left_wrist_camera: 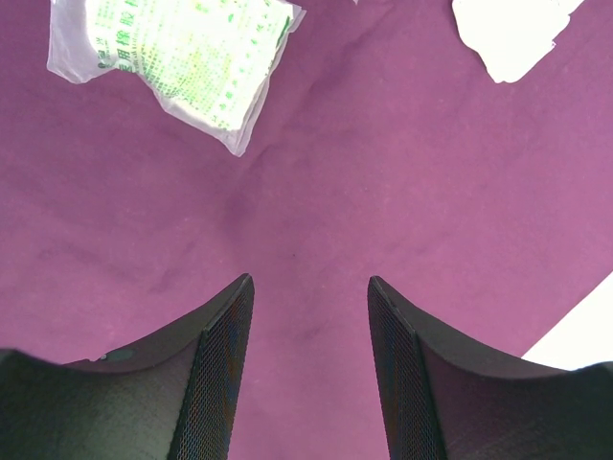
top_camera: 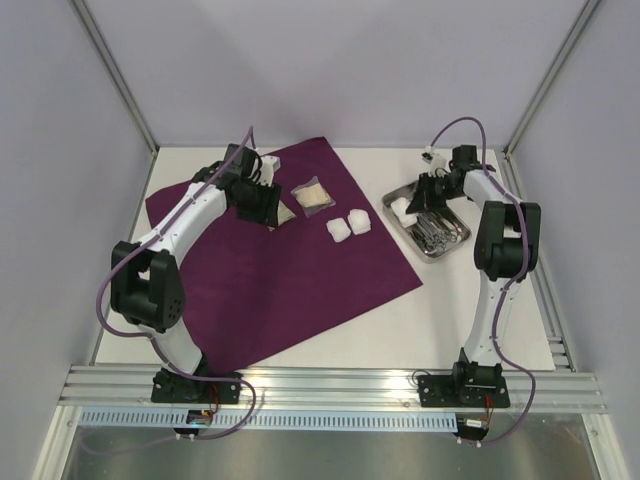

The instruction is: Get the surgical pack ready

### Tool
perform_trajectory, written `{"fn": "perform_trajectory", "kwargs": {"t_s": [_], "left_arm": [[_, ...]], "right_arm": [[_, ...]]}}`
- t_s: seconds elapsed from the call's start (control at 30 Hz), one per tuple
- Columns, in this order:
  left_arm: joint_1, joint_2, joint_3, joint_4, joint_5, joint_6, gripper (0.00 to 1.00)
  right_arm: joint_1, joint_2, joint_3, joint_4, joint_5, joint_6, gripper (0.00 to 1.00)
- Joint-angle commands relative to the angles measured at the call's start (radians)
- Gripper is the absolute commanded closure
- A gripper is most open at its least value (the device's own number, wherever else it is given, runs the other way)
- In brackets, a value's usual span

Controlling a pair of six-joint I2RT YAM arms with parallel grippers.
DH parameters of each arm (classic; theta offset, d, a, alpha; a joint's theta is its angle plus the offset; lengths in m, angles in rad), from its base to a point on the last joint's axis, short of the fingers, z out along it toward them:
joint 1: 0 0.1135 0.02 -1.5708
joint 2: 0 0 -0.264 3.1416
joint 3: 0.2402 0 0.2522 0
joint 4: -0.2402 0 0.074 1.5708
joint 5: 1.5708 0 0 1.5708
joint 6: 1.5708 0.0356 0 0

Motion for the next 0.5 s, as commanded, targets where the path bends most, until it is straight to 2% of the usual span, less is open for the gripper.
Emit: {"fn": "perform_trajectory", "kwargs": {"t_s": [0.0, 0.37, 0.43, 0.47], "left_arm": [[0.002, -0.005, 0.045, 0.001, 0.009, 0.003, 0.40], [0.002, -0.012, 0.052, -0.008, 0.020, 0.005, 0.40], [0.001, -0.011, 0.056, -0.007, 0.018, 0.006, 0.40], [0.002, -0.009, 0.054, -0.007, 0.018, 0.003, 0.40]], "right_arm": [[0.004, 0.002, 0.013, 0.064, -0.033, 0.002, 1.00], [0.004, 0.076, 0.065, 0.037, 0.047, 0.002, 0.99], [0.006, 0.077, 0.062, 0.044, 0.067, 0.007, 0.95], [0.006, 0.077, 0.064, 0.049, 0.079, 0.013, 0.90]]}}
